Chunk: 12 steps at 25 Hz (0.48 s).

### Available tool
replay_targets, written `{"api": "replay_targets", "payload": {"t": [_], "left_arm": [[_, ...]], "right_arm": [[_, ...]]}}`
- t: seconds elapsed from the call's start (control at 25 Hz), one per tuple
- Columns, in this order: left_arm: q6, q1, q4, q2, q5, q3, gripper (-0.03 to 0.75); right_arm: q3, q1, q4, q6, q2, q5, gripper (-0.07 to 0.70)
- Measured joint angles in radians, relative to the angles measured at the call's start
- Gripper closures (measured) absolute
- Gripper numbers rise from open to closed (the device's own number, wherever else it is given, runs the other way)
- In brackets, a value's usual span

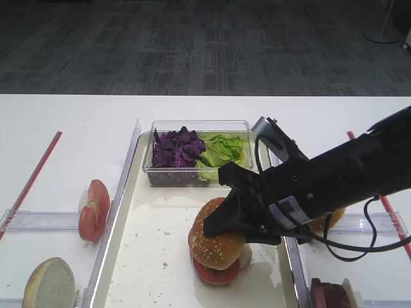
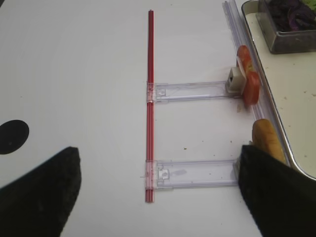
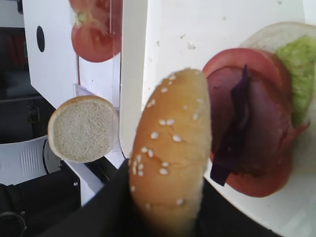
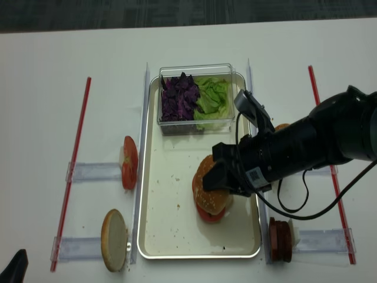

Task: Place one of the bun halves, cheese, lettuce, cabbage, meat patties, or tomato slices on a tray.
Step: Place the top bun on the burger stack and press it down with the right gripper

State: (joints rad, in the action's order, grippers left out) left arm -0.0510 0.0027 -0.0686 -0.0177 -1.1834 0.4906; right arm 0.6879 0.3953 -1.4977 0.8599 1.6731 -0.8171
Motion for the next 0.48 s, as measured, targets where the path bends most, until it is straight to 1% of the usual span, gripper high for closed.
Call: {"api": "replay_targets", "payload": {"t": [0.48], "left_arm": [[0.0, 0.0, 0.0, 0.0, 0.0, 0.0, 0.118]], "right_arm": [[0.0, 0.0, -0.064, 0.061, 0.01, 0.0, 0.384]]}}
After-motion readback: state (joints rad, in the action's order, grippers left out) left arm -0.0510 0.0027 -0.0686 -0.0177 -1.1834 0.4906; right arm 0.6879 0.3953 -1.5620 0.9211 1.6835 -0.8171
